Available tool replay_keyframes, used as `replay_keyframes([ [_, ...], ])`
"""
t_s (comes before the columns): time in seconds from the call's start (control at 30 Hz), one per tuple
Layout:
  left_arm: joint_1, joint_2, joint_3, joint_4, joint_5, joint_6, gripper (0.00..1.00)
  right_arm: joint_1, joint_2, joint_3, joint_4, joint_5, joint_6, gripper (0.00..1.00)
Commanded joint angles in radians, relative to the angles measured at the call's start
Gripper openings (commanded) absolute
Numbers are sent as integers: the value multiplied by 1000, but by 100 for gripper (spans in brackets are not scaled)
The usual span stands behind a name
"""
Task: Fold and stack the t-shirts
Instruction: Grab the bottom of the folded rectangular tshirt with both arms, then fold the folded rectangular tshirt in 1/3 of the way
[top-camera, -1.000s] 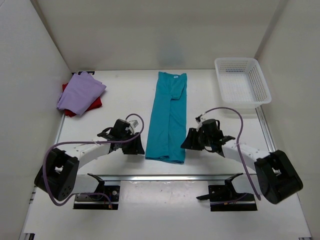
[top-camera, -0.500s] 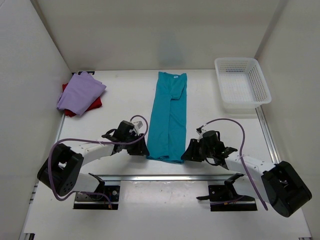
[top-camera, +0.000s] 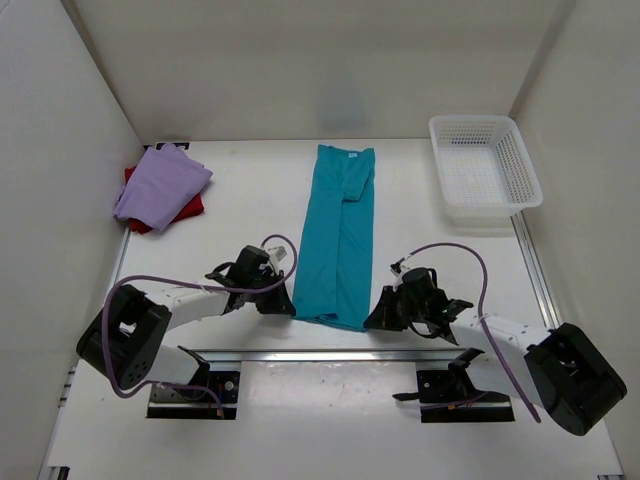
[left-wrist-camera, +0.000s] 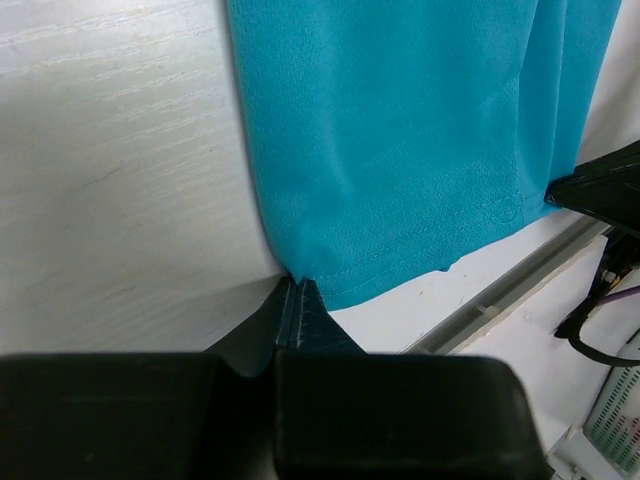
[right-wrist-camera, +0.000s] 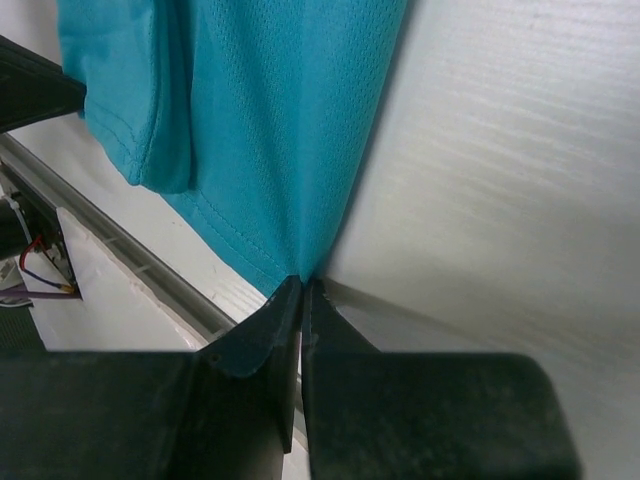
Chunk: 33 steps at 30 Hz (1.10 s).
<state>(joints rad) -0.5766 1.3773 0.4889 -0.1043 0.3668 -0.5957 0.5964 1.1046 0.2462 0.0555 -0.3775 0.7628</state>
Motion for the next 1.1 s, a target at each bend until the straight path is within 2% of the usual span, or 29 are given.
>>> replay_keyframes([
  [0.0,-3,-41,-21,-26,1,13,0,25,-22,-30,-32,25,15,1],
  [0.2,30,-196,-58,-238,41,71,0,132,-135,-53,-92,29,99,0],
  [0.27,58,-248,-30,-271,58,60,0,109,-176,-32,-153,34,80,0],
  [0.37,86,-241,101,-250,64,37,1,-39,-190,59,-197,-9,-46,0],
  [0.43,90,-152,228,-232,40,37,1,-139,-155,157,-192,-59,-116,0],
  [0.57,98,64,393,-186,35,25,0,-300,33,359,-198,-83,-267,0],
  [0.7,133,225,559,-138,3,-12,0,-363,262,554,-194,-52,-332,0],
  [0.83,168,409,750,-158,-64,-12,0,-420,481,737,-164,-87,-349,0],
  [1.07,190,618,971,-186,-77,-1,0,-441,728,973,-204,-72,-367,1],
])
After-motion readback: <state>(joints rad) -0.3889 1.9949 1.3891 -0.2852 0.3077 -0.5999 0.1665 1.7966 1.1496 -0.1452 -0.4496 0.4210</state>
